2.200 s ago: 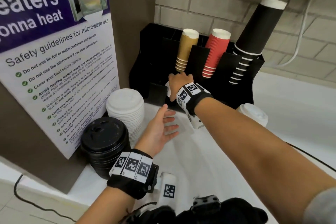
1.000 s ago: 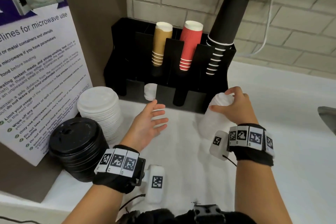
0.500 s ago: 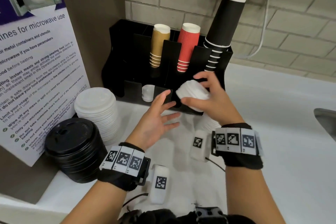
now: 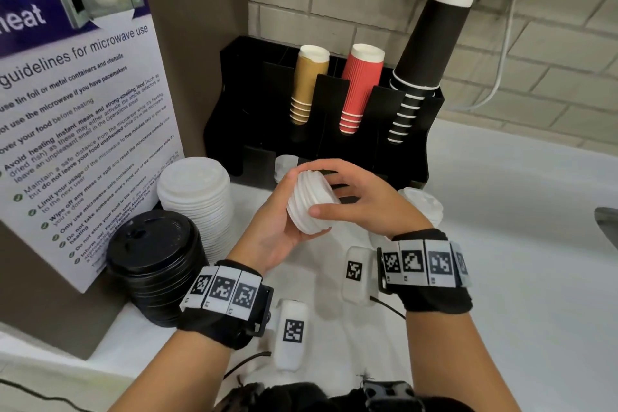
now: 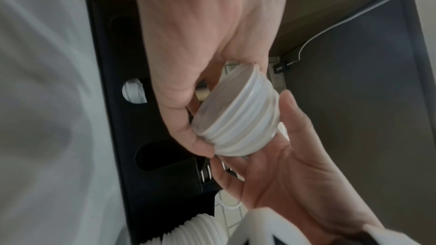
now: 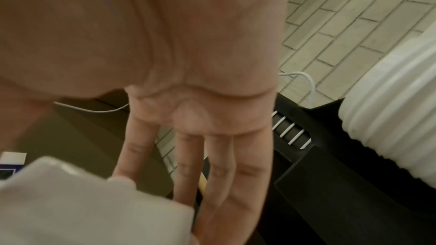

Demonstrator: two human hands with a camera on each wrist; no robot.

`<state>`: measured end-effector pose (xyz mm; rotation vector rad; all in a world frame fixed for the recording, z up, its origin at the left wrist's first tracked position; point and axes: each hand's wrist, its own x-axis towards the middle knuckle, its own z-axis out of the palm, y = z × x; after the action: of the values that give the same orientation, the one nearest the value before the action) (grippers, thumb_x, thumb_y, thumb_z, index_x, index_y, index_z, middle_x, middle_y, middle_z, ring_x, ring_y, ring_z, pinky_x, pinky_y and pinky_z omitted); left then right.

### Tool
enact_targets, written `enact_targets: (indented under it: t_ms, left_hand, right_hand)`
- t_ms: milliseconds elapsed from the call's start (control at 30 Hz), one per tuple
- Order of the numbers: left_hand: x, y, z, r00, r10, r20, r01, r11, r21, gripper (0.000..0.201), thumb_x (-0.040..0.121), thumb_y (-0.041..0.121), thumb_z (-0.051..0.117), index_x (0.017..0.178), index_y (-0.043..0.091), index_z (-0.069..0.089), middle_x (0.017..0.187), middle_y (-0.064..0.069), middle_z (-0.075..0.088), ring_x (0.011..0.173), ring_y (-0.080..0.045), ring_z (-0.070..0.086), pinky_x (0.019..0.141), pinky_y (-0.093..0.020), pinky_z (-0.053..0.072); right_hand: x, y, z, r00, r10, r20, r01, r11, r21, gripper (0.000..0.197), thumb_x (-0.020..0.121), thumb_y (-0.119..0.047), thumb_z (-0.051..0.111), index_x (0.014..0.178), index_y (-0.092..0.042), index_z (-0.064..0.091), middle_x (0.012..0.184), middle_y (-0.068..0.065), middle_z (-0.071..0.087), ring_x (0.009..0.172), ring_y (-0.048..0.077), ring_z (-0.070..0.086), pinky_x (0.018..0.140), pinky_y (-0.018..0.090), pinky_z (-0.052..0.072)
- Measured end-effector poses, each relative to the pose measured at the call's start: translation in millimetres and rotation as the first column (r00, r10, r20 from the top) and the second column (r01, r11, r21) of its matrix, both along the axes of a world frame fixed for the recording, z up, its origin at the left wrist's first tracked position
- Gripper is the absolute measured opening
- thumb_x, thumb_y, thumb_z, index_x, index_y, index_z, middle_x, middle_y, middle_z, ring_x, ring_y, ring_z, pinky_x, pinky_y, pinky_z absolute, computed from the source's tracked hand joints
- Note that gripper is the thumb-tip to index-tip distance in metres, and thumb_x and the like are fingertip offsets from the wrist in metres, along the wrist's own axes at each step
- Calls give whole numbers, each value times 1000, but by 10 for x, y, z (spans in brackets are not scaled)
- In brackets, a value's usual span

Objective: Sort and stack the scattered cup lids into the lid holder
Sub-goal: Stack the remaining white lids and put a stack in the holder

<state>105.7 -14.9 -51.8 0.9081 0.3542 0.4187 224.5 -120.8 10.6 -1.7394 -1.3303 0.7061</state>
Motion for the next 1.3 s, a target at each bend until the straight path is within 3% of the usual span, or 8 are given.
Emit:
enact_targets:
  t_ms: [167,300,367,567,700,900,1067,1300]
  left_hand:
    - [14,-6,-12,1000,-9,-9,9,999,34,71,79,62,56,139,25,48,133,-12,60,121,-30,60,79,-41,55]
    - [25,10,-35,999,38,7,-39,998,39,43,93,50,52,130,28,53,132,-13,60,120,-33,59,76,-42,54]
    - [25,6,-45,999,40,2,-40,998,38,36,93,49,52,123,29,56,130,-13,60,117,-32,61,73,-42,55]
    - [32,-33,-48,998,59,13,-59,998,35,44,80,57,61,115,30,58,125,-12,63,106,-28,68,74,-43,56]
    - [20,-22,-36,999,45,2,-45,999,25,59,70,59,68,118,27,56,127,-14,61,107,-30,67,74,-44,56]
    - [-12,-22,-11,1000,18,-12,-17,997,69,70,72,62,64,130,25,52,131,-14,59,114,-30,64,76,-43,56]
    - [-2,-67,11,1000,26,-11,-24,996,86,76,79,65,54,140,21,46,133,-14,59,115,-28,64,81,-43,56]
    - [-17,-54,13,999,43,-22,-42,998,51,81,70,66,58,138,22,48,130,-11,62,115,-26,64,84,-44,56]
  right_hand:
    - [0,5,11,999,-5,39,4,1000,26,58,71,-25,83,123,-30,58,118,-9,62,111,7,58,93,30,52]
    - [8,-8,-10,999,-33,37,31,998,53,56,70,-30,83,120,-31,58,117,-10,62,111,9,58,95,34,51]
    - [9,-20,-23,998,-55,38,53,997,57,56,69,-32,84,118,-33,58,116,-12,61,110,7,58,95,34,51]
    - [1,-10,-41,996,-41,81,37,998,58,61,63,-30,88,116,-30,58,118,-10,59,113,9,55,96,39,50]
    - [0,-25,-48,998,-48,48,46,998,54,60,64,-28,88,115,-33,57,116,-12,59,111,7,56,95,39,52]
    - [23,-42,-40,999,-13,29,12,999,33,61,67,-26,86,120,-31,57,120,-12,61,114,6,57,99,38,49]
    - [-17,-24,-60,997,-12,71,9,999,46,66,66,-27,87,124,-33,56,122,-17,59,115,2,55,95,35,52]
    - [-60,5,-87,989,-17,146,10,999,50,71,65,-29,88,127,-32,54,126,-8,54,116,9,52,92,39,53]
